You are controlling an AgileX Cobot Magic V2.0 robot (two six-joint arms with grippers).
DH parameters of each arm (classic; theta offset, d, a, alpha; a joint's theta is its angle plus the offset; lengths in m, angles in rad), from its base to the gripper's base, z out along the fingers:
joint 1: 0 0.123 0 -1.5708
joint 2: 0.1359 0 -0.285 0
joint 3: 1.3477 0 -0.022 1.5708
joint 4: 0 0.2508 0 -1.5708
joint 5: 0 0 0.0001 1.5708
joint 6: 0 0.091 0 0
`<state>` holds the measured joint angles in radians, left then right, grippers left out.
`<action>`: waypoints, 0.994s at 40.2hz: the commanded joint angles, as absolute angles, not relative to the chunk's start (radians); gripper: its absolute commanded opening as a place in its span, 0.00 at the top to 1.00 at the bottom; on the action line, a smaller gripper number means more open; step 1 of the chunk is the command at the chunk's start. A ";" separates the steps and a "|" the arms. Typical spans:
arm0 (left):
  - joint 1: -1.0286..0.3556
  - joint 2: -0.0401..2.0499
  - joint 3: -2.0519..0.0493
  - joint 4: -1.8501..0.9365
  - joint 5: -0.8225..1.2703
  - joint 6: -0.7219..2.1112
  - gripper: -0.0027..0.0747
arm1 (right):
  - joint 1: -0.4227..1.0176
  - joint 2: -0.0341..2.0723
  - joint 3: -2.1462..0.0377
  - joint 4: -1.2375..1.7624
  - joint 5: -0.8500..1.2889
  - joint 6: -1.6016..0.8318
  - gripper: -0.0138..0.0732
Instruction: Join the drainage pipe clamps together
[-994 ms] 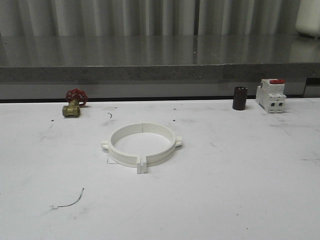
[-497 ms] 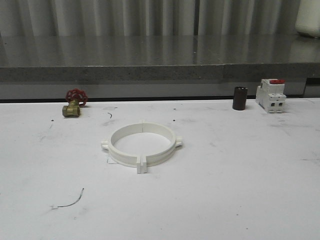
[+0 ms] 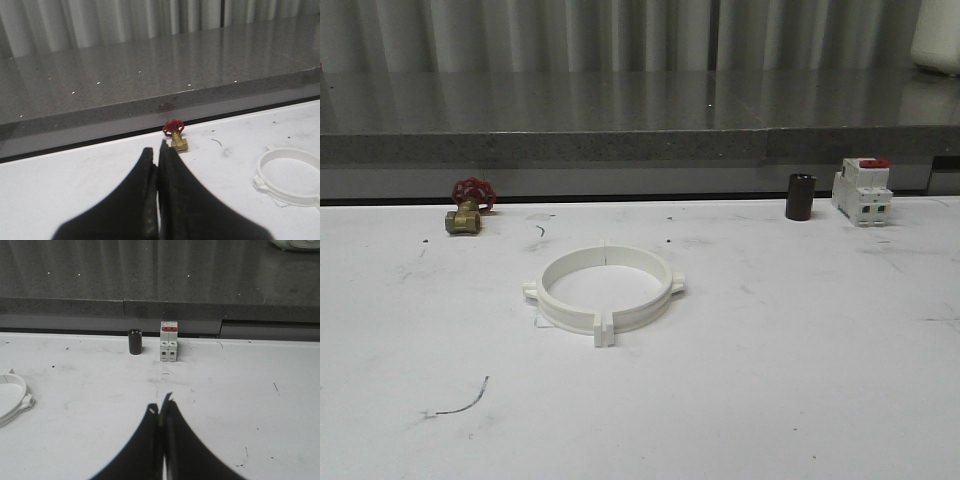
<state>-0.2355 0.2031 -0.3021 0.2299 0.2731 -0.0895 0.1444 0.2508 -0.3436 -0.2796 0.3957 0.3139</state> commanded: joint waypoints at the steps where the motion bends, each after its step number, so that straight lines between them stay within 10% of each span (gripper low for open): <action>1: -0.234 0.209 -0.307 -0.035 0.114 0.182 0.99 | 0.140 0.258 -0.370 -0.302 0.311 0.303 0.97; 40: 0.012 -0.027 0.007 -0.076 0.142 0.129 0.99 | 0.140 0.259 -0.369 -0.302 0.312 0.303 0.97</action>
